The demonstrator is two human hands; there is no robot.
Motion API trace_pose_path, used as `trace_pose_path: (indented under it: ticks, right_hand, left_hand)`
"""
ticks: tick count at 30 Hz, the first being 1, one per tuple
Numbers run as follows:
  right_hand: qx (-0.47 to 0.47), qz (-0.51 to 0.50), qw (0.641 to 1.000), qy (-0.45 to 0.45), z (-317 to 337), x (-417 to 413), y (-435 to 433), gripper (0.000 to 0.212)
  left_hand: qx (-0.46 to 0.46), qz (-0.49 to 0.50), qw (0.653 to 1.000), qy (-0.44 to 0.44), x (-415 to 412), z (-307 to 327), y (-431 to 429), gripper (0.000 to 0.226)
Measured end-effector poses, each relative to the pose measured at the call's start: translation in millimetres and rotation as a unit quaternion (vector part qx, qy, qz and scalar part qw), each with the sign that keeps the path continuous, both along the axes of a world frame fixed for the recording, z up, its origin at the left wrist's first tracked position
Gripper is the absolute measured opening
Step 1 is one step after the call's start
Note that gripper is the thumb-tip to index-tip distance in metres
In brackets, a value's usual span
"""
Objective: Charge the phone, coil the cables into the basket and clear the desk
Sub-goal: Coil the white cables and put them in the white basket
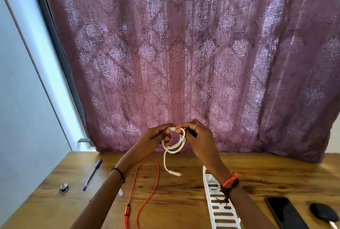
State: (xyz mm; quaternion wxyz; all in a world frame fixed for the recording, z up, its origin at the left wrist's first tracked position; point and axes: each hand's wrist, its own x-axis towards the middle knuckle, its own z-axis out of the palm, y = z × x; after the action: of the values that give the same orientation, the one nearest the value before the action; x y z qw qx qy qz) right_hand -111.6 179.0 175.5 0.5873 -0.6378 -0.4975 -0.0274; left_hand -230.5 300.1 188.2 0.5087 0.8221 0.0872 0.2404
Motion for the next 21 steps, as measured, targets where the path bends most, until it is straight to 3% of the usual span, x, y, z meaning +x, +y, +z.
trace_pose_path:
  ticks: [3, 6, 8, 11, 12, 15, 21]
  right_hand:
    - [-0.003, -0.003, 1.0, -0.007, 1.1, -1.1, -0.8, 0.009]
    - [-0.044, 0.035, 0.992, 0.112, 2.7, 1.1, -2.0, 0.017]
    - [-0.031, 0.114, 0.963, 0.243, 3.7, 0.4, -4.3, 0.013]
    - [-0.004, 0.212, 0.888, 0.408, 3.9, -2.7, -6.0, 0.011]
    - [-0.009, 0.211, 0.883, 0.419, 3.0, -3.3, -5.3, 0.01]
    - [-0.036, 0.158, 0.917, 0.364, 0.0, -0.4, -3.0, 0.012]
    - [-0.077, 0.169, 0.896, 0.402, 2.1, -1.0, -10.3, 0.01]
  left_hand:
    - [0.028, -0.004, 1.0, 0.005, -1.1, -2.1, -0.5, 0.032]
    - [0.074, 0.009, 0.997, 0.005, -1.2, -4.7, -1.5, 0.031]
    - [0.096, 0.017, 0.995, -0.003, -2.0, -6.4, -0.8, 0.03]
    - [0.132, 0.016, 0.991, -0.003, -2.5, -3.7, -0.7, 0.031]
    - [0.142, 0.015, 0.99, -0.003, -2.5, -2.8, -0.9, 0.032]
    - [0.166, 0.025, 0.986, -0.003, -2.0, -3.6, -0.6, 0.032]
    - [0.142, 0.028, 0.989, 0.008, -2.4, -13.5, 1.3, 0.032]
